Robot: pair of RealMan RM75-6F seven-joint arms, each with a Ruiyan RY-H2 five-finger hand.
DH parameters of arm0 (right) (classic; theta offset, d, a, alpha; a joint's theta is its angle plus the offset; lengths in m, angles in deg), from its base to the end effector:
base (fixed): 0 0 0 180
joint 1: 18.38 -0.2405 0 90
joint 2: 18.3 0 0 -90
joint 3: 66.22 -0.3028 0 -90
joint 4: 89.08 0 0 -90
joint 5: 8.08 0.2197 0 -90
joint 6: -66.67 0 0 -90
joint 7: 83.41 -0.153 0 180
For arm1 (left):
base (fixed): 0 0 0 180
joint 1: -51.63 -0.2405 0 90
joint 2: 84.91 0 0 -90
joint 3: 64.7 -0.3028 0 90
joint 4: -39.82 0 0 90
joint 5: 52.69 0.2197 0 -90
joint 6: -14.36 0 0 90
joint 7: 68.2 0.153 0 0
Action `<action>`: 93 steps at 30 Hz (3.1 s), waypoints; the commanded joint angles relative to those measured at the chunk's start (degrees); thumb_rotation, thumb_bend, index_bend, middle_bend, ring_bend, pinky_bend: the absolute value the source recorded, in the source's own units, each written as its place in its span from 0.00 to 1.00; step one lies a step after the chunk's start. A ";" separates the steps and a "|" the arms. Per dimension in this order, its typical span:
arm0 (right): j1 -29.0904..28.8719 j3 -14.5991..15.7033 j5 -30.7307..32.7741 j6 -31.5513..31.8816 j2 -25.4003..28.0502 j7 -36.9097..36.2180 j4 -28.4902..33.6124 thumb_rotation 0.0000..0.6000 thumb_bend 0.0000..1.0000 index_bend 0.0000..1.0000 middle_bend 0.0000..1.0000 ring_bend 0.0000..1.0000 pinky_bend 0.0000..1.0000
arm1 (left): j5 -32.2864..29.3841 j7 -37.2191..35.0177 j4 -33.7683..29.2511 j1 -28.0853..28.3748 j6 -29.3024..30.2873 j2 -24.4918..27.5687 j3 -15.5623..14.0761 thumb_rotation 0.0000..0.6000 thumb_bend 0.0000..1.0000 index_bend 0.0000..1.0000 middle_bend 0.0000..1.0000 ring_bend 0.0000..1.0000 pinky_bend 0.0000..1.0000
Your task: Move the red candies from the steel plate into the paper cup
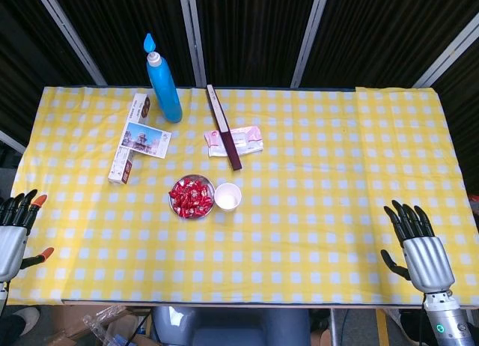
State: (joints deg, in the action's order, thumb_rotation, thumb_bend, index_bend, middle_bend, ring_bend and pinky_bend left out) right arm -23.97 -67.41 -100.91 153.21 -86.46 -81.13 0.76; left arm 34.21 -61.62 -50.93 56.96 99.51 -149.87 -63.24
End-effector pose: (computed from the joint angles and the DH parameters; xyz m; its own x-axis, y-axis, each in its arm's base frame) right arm -0.3416 -0.1914 0.1410 0.4153 0.0029 0.9097 -0.9007 -0.1392 0.4116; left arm -0.3596 0.1923 0.1636 0.5120 0.0173 0.8588 0.8588 -0.0333 -0.5113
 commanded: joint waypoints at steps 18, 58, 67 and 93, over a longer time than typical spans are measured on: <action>0.04 0.09 -0.21 0.09 0.05 0.11 0.12 1.00 0.39 0.00 0.00 0.00 0.00 | -0.10 0.42 -0.06 -0.01 -0.10 -0.05 -0.03 1.00 0.13 0.00 0.00 0.00 0.05; -0.92 -0.34 2.33 -2.92 2.80 -6.91 3.23 1.00 0.39 0.00 0.00 0.00 0.00 | -38.91 37.88 -3.71 36.18 -31.87 -16.66 10.94 1.00 0.31 0.17 0.16 0.78 0.89; -0.91 -0.43 2.47 -2.87 2.98 -7.49 3.52 1.00 0.39 0.00 0.00 0.00 0.00 | -45.82 42.04 1.16 42.08 -32.32 -22.42 10.09 1.00 0.29 0.14 0.13 0.79 0.89; -1.00 -0.64 2.84 -3.00 3.30 -8.68 3.97 1.00 0.39 0.00 0.00 0.00 0.00 | -52.25 43.39 8.58 49.77 -32.49 -29.92 7.36 1.00 0.24 0.26 0.27 0.82 0.92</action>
State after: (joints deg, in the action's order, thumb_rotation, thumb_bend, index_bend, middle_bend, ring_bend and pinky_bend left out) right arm -24.97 -68.05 -98.07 150.22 -83.16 -89.81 4.73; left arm -17.80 -18.21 -42.62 106.53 67.02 -179.55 -55.77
